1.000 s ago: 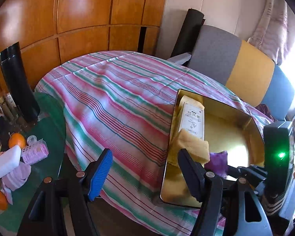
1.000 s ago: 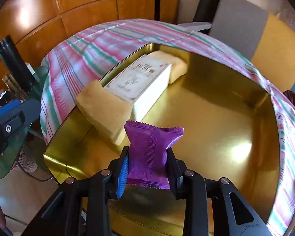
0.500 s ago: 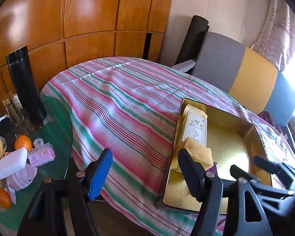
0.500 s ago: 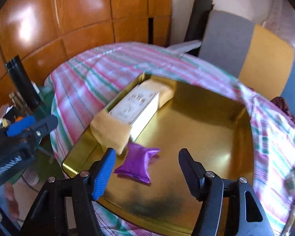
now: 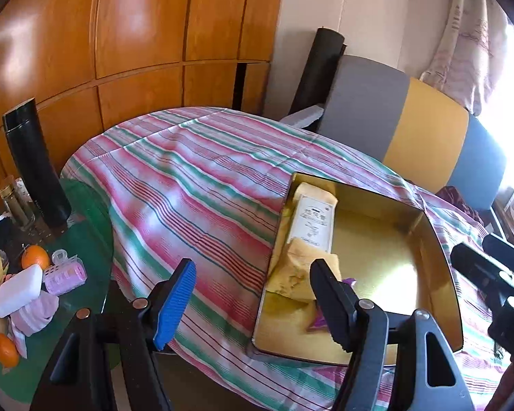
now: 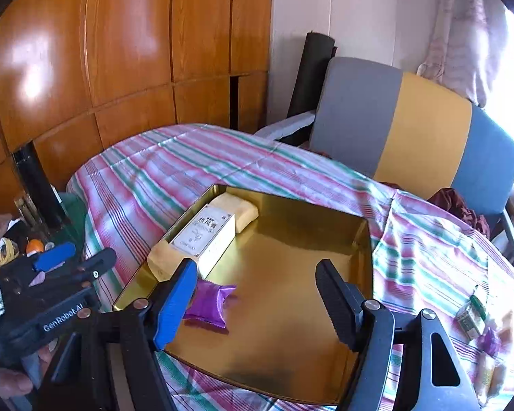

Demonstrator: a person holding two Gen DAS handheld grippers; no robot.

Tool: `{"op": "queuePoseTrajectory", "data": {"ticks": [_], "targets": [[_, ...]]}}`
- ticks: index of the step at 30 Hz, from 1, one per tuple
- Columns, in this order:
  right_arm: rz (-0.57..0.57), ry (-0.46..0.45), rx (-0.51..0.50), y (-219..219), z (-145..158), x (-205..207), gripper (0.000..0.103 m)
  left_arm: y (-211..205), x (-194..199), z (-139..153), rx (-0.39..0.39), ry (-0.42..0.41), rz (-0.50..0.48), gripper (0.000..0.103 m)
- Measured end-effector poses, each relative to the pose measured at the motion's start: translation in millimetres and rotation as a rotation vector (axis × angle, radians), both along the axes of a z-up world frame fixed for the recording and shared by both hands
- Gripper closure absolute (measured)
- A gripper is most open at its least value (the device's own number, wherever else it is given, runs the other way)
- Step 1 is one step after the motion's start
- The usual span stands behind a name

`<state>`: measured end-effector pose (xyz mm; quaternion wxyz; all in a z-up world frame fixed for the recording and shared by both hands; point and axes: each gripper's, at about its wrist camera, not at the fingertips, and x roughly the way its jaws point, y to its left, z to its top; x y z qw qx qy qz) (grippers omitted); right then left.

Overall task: Organize objects
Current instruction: 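Carry the purple snack packet into the gold tray and release it with the right tool, then move both tools back toward the remaining items on the cloth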

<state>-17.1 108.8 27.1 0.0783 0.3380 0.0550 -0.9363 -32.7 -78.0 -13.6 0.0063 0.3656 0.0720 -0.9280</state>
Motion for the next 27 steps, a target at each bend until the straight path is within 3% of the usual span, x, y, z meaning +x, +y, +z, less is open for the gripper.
{"op": "queuePoseTrajectory", "data": {"ticks": [15,27], "targets": [[-0.08,0.053,-0.021,35.2,16.1,15.9,0.029,31.8,4.2,10.6,-0.024,0.018,-0.078,0.033],[-0.189,0.049,-0.027,89.1,11.3,24.1,0.028,85.5,9.1,15.3,-0.053,0.016,-0.214,0.033]]}}
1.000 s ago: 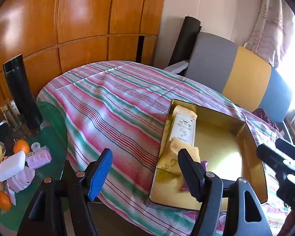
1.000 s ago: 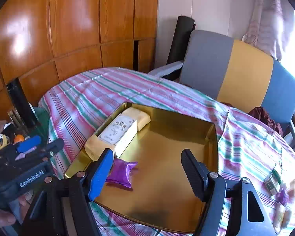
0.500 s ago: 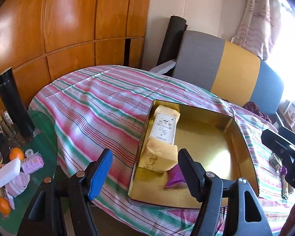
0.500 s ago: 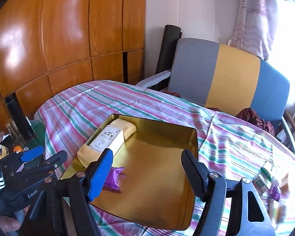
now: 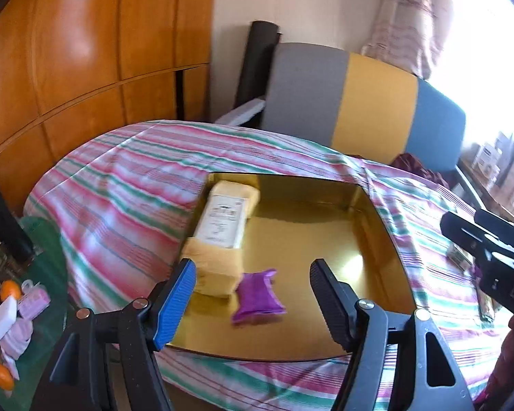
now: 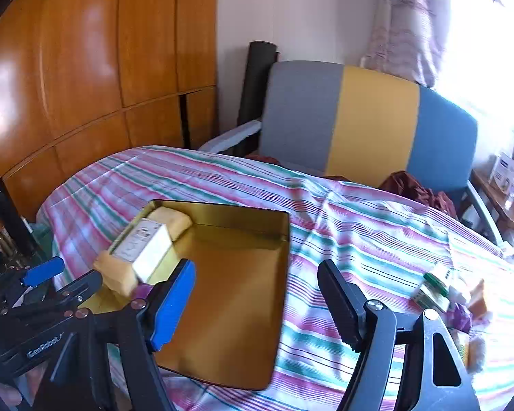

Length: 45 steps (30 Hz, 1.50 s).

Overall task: Organize objects
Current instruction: 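Move both tools back toward the remaining items on the cloth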

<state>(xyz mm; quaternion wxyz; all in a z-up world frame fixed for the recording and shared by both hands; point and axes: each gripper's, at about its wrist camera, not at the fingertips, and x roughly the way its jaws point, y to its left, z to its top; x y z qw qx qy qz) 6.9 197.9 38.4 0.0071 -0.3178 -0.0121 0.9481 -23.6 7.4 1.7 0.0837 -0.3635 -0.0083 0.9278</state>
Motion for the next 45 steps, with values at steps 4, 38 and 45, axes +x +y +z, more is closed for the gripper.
{"op": "queuePoseTrajectory", "data": {"ticks": [4,38,45], "targets": [[-0.048,-0.009,0.011,25.5,-4.4,3.3,0.028,24.8,2.0,4.5,-0.016,0.012,-0.066,0.033],[-0.684,-0.152,-0.36,375.4,-81.2,98.5,0.024,229.8,36.5,6.0,-0.231,0.079,-0.52,0.033],[-0.702,-0.164,-0.407,383.0,-82.2,100.2,0.024,259.1,34.1,-5.1,-0.234,0.032,-0.57,0.035]]}}
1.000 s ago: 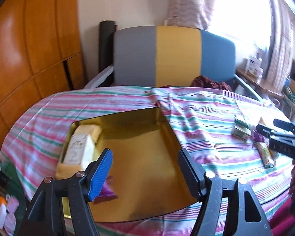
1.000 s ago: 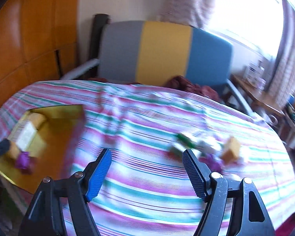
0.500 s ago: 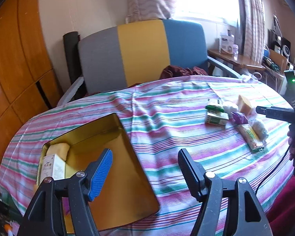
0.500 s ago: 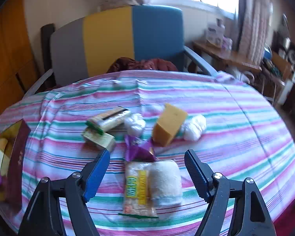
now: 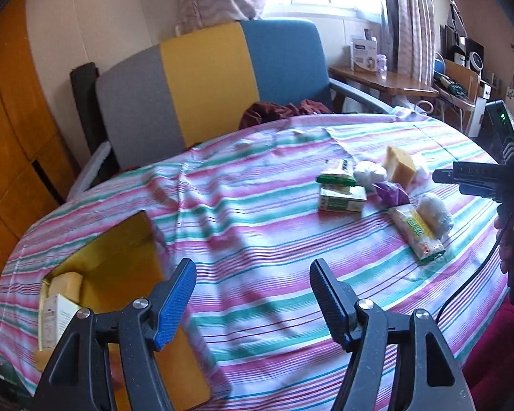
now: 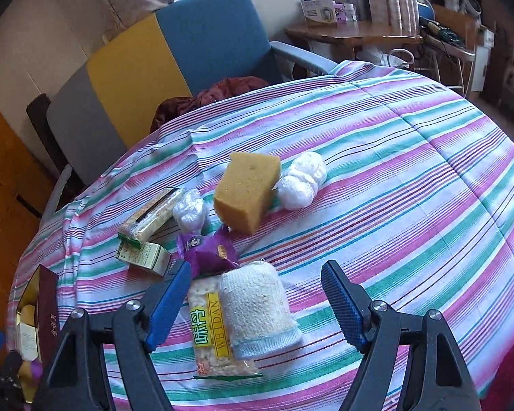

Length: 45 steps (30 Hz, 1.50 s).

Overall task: Organize objects
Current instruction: 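Move both tools back toward the remaining items on the cloth, then grasp the green-and-white medicine box with the left tool and lift it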

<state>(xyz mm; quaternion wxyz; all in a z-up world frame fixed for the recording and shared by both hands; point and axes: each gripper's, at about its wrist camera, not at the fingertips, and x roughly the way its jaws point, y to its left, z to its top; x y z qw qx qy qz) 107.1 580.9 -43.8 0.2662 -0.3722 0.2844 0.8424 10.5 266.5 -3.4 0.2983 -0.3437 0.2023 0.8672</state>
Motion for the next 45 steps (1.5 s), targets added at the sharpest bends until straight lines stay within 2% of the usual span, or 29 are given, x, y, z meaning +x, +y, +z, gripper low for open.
{"op": "queuePoseTrajectory", "data": {"ticks": [5,14,17,19,21,29,34,36,37,38,45], "targets": [[-0.032,0.009,-0.033,7.3,-0.8,5.4,0.024,18.5,-5.9,-14.0,0.01,-0.093,-0.024,0.037],[-0.064,0.009,-0.085,16.2,-4.7,9.9,0.024,63.0,-18.1,-27.9,0.046,-0.195,-0.077,0.037],[-0.063,0.012,-0.101,17.0,-6.0,11.0,0.024,85.8,-22.8,-34.6,0.028,-0.198,-0.112,0.036],[-0.062,0.016,-0.106,17.0,-5.7,11.4,0.024,101.0,-27.2,-40.4,0.023,-0.212,-0.155,0.025],[-0.058,0.014,-0.112,16.8,-6.2,11.2,0.024,114.5,-33.4,-46.8,0.025,-0.231,-0.186,0.022],[-0.049,0.01,-0.136,19.2,-9.2,9.1,0.024,166.9,-55.2,-72.0,-0.066,-0.195,-0.242,0.017],[-0.066,0.015,-0.161,24.8,-12.5,11.2,0.024,189.5,-69.0,-83.5,-0.087,-0.199,-0.261,0.017],[-0.073,0.02,-0.169,26.5,-13.3,11.5,0.024,194.2,-77.5,-89.8,-0.078,-0.235,-0.251,0.02],[-0.075,0.021,-0.169,27.0,-13.2,11.6,0.024,194.4,-81.1,-92.5,-0.065,-0.248,-0.242,0.029],[-0.077,0.023,-0.168,27.5,-13.1,11.9,0.024,192.6,-82.6,-93.6,-0.05,-0.252,-0.234,0.03],[-0.071,0.014,-0.177,29.2,-17.2,9.4,0.024,159.6,-67.4,-90.9,0.017,-0.262,-0.223,0.031]]}}
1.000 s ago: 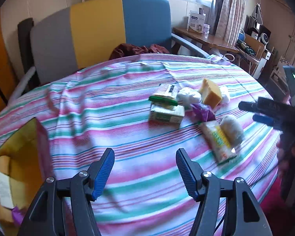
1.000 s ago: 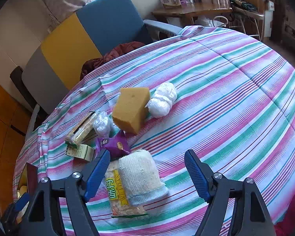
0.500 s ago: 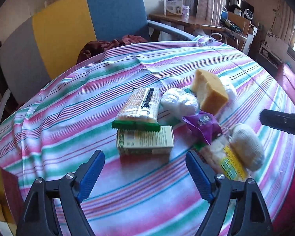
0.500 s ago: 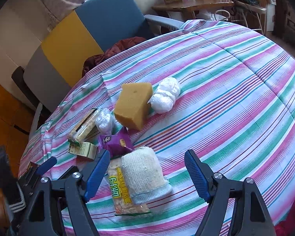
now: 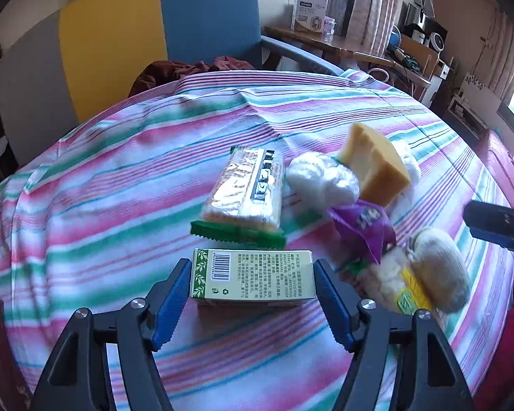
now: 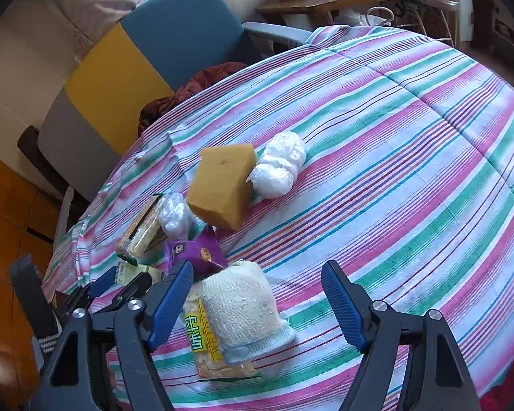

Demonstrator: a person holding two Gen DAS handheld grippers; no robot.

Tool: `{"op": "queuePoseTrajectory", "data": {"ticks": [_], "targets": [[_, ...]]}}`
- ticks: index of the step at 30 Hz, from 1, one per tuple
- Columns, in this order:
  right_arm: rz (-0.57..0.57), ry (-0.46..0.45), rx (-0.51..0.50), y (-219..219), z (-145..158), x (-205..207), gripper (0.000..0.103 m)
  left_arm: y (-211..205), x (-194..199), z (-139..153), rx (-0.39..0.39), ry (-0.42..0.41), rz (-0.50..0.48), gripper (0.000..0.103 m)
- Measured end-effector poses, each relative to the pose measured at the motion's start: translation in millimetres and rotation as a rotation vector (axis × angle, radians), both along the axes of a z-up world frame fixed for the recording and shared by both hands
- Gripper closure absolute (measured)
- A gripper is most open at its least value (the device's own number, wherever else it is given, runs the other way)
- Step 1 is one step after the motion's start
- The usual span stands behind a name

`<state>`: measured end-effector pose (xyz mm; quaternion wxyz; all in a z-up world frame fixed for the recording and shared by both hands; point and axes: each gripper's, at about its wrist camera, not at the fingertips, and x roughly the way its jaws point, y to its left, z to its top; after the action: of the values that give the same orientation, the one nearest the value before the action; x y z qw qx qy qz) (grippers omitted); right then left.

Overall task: Organize objects
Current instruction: 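Grasp the green-and-white medicine box with the left tool and lift it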

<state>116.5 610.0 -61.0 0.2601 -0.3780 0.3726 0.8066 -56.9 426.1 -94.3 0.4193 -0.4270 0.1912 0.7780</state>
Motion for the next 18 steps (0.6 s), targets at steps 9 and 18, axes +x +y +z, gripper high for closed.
{"op": "queuePoseTrajectory", "data": {"ticks": [9,18], "targets": [[0.043,-0.04,-0.006,-3.5,-5.8,-8.6,0.024,-58.2,41.2,1.3,-0.006,0.029,0.034,0.031],[0.081,-0.075,-0.018,-5.9,-14.9,-14.0,0.024,-92.7,75.0,3.6,0.002,0.046,0.033,0.031]]}}
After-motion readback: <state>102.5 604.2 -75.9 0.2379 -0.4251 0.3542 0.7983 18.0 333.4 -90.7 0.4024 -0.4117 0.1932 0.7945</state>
